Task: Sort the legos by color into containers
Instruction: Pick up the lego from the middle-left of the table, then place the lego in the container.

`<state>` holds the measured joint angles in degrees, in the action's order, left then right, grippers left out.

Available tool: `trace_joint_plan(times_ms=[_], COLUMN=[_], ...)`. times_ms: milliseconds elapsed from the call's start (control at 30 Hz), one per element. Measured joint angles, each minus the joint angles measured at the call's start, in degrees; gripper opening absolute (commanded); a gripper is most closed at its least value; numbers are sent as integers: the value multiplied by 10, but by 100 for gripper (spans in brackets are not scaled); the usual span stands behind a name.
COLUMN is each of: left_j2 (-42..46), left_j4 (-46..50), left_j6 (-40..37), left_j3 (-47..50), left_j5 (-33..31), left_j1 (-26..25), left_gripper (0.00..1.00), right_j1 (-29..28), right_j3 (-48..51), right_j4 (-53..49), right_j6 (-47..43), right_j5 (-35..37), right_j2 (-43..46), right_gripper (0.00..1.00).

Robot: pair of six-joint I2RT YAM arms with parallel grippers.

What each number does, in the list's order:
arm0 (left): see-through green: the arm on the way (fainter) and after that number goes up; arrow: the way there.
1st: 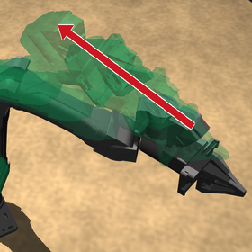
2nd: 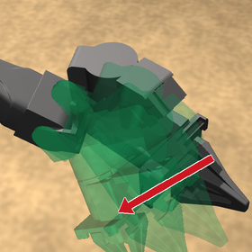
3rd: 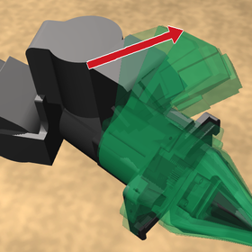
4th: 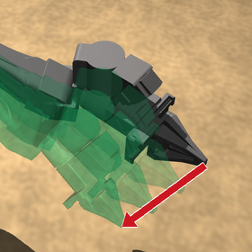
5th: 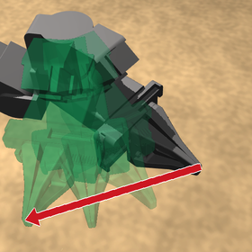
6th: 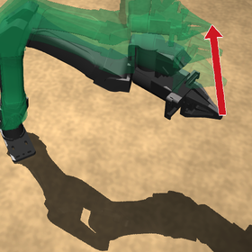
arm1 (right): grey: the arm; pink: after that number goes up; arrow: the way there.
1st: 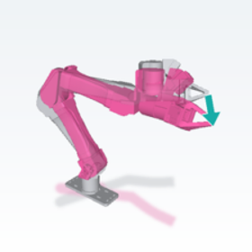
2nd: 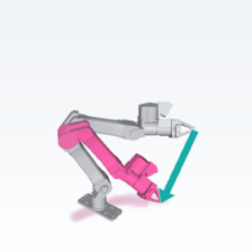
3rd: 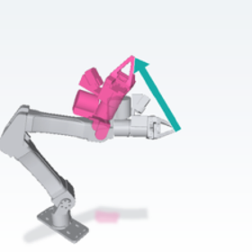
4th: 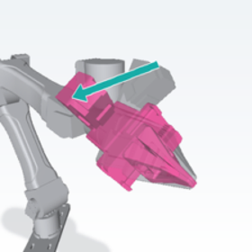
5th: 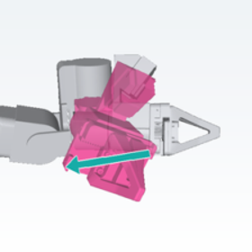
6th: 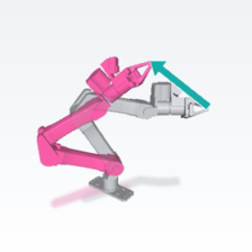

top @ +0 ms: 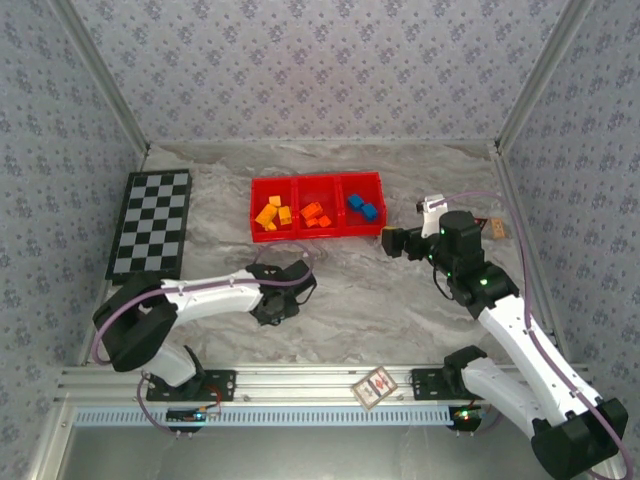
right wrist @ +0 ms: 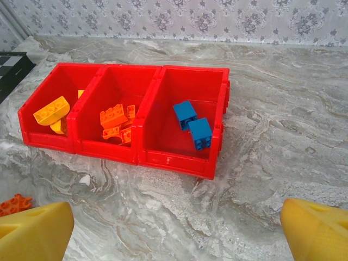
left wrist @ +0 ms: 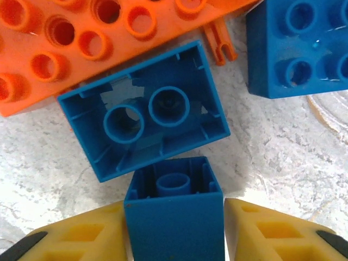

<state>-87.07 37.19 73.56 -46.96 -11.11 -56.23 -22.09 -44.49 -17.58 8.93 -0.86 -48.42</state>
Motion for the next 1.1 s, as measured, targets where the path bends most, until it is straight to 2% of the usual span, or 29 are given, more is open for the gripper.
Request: trace_joint_plan(times_ms=[233, 433, 533, 733, 933, 1100], left_j2=[-5, -5, -23, -131, -300, -483], left_j4=[-2, 17, 43, 49, 50, 86], left_j6=[-21, -75, -129, -258, -356, -407], left_j3=[-2, -54, -160, -424, -660, -916], left_j5=[2, -4, -10, -13, 7, 26], left_j1=[3, 5, 10, 38, 90, 105], left_gripper=[13, 10, 5, 4, 2, 2], right_j1=[1, 2, 7, 20, 34, 34], right_j3=[0, 0, 4, 28, 31, 49], right_j4=[-9, -54, -65, -67, -78, -92], right_j6=[0, 13, 20, 33, 56, 68], right_j5=[18, 54, 80, 97, 96, 93], right_j2=[1, 38, 74, 122, 131, 146], right_gripper=[100, 100, 100, 100, 100, 100])
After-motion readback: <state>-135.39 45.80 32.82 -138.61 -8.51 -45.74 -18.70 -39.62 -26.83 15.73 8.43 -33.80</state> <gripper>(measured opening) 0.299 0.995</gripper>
